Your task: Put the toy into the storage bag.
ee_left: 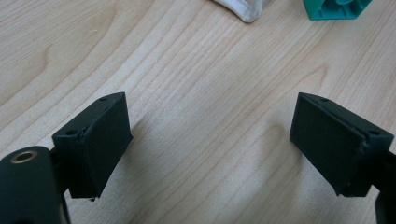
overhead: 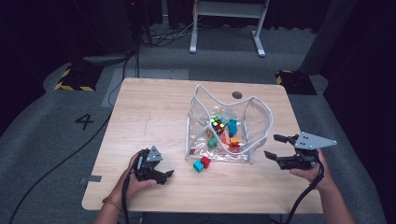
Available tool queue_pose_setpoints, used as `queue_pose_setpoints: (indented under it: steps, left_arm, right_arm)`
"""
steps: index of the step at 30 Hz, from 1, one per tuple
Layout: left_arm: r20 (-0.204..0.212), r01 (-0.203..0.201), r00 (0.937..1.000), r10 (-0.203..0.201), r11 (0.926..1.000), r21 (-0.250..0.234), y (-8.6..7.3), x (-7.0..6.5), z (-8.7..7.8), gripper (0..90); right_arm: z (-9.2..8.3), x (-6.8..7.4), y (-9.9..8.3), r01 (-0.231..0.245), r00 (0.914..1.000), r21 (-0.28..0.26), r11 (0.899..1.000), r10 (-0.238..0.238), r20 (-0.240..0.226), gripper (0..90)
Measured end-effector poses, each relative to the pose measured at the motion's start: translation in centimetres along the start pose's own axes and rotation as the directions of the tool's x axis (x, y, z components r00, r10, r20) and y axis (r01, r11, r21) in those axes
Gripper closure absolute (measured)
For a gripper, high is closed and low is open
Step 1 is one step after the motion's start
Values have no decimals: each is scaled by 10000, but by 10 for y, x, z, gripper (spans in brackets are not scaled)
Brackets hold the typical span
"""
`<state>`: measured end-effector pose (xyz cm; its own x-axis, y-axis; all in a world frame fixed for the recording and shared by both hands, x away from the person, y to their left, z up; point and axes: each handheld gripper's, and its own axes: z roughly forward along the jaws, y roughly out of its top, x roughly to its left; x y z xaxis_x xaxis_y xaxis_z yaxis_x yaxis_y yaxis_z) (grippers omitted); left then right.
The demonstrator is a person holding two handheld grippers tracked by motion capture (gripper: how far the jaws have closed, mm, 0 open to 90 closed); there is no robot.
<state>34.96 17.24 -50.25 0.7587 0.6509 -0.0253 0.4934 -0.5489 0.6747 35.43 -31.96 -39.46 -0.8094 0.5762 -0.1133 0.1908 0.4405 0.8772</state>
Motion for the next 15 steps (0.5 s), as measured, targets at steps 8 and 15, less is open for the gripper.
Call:
queue_pose_setpoints:
  steps: [8, 15]
  left_arm:
    - [1, -1, 10000, 1, 10000, -6, 0, 0, 0, 125]
    - [1, 0, 10000, 0, 10000, 3, 0, 0, 0, 125]
  right_arm:
    - [27, 25, -23, 7, 9964, 352, 9994, 23, -852, 372]
    - [64, 54, -28, 370, 9856, 709, 9968, -247, -1671, 450]
